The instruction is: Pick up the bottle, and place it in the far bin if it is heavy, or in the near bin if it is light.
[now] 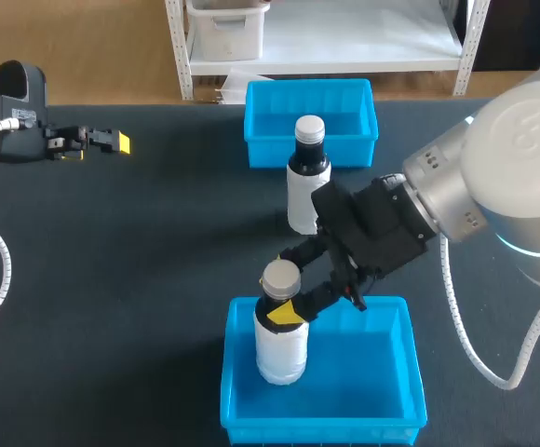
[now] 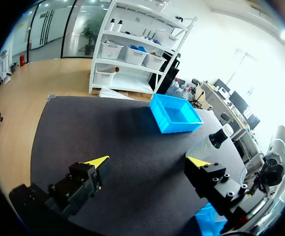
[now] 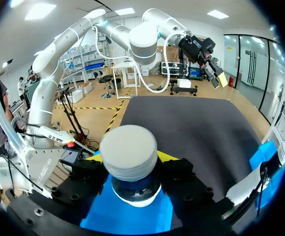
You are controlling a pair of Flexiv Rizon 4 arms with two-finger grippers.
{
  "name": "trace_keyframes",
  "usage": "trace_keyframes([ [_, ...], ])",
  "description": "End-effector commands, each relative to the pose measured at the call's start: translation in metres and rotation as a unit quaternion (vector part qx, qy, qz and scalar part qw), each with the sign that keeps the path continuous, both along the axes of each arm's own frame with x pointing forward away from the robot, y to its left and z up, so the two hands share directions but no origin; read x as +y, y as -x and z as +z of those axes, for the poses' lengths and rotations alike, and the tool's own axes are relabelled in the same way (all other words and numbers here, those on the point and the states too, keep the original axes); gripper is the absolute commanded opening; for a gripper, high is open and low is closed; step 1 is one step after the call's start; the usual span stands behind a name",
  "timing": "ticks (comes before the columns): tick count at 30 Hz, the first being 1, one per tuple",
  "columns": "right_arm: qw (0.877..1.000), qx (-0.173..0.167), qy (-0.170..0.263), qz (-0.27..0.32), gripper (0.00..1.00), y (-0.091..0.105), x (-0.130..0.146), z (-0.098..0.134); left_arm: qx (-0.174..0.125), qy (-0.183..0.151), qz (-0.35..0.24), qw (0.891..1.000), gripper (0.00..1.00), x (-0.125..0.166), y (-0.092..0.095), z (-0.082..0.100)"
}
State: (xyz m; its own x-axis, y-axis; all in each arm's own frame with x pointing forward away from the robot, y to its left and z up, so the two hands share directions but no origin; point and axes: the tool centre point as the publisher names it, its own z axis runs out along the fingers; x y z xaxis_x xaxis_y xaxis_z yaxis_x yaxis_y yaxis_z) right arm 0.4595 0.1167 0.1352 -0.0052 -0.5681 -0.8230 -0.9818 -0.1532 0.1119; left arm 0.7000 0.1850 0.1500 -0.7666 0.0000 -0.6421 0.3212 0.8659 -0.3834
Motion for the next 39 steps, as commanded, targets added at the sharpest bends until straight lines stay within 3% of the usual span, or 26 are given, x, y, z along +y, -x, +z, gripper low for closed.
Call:
trace_keyframes([
  [1,1.000,0.002,0.002,0.002,1.00,-0.002,0.001,-0.001,0.000,0.000,0.000,1.000,1.00,0.000,0.000,0.000],
  [11,1.000,0.005,0.021,-0.009,1.00,-0.007,-0.014,0.004,0.000,0.000,0.000,1.000,1.00,0.000,0.000,0.000],
  [19,0.997,0.015,0.059,-0.057,1.00,-0.036,-0.067,0.010,0.000,0.000,0.000,1.000,1.00,0.000,0.000,0.000],
  [23,0.993,0.018,0.065,-0.095,1.00,-0.066,-0.098,0.013,0.000,0.000,0.000,1.000,1.00,0.000,0.000,0.000],
  [30,0.987,-0.005,0.067,-0.143,1.00,-0.145,-0.138,0.019,0.000,0.000,0.000,1.000,1.00,0.000,0.000,0.000],
  [35,0.988,-0.024,0.064,-0.141,1.00,-0.194,-0.148,0.020,0.000,0.000,0.000,1.000,1.00,0.000,0.000,0.000],
  [39,0.990,-0.030,0.057,-0.126,1.00,-0.223,-0.147,0.014,0.000,0.000,0.000,1.000,1.00,0.000,0.000,0.000],
])
